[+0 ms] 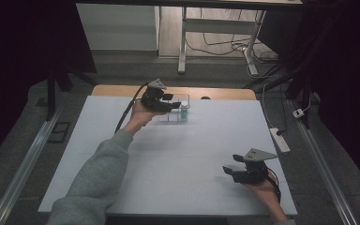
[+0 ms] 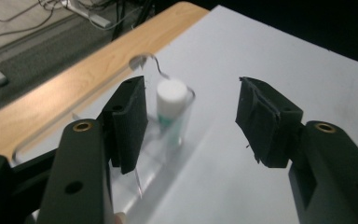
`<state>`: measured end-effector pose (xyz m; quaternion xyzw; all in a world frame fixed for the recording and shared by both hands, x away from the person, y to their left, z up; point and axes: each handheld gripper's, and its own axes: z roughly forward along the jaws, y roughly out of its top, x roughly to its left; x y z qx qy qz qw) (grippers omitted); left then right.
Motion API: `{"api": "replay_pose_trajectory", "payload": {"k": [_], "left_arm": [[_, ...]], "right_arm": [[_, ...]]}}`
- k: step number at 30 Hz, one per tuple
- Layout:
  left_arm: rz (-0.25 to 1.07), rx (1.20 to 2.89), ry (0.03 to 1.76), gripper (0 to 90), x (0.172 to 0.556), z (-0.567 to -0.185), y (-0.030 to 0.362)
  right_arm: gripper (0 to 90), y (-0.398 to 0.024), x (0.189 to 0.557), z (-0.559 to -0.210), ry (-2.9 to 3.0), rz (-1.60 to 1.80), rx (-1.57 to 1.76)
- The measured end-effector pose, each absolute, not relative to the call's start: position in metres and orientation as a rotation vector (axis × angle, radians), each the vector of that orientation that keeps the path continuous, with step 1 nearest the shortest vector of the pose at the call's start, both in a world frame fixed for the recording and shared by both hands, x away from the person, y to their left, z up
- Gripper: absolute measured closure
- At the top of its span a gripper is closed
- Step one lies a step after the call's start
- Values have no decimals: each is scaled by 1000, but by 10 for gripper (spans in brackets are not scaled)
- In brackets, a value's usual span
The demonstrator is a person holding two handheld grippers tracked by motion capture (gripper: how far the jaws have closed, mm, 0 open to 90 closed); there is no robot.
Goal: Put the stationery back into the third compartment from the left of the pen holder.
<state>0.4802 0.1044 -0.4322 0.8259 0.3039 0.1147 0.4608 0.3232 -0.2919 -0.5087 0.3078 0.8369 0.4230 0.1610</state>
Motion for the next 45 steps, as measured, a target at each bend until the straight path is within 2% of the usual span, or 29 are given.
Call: {"api": "replay_pose_trajectory", "payload": {"k": [13, 30, 36, 45], "left_arm": [[298, 2034, 764, 379, 399, -457, 159], [407, 2036, 875, 350, 306, -492, 221], [388, 2053, 899, 342, 290, -505, 230], [371, 2051, 907, 339, 287, -509, 231]], "right_arm": [[313, -292, 323, -509, 2387, 1205, 875], [313, -295, 323, -506, 2367, 1215, 878], [313, -296, 323, -504, 2350, 1222, 880], [315, -297, 321, -501, 2333, 1224, 864]]}}
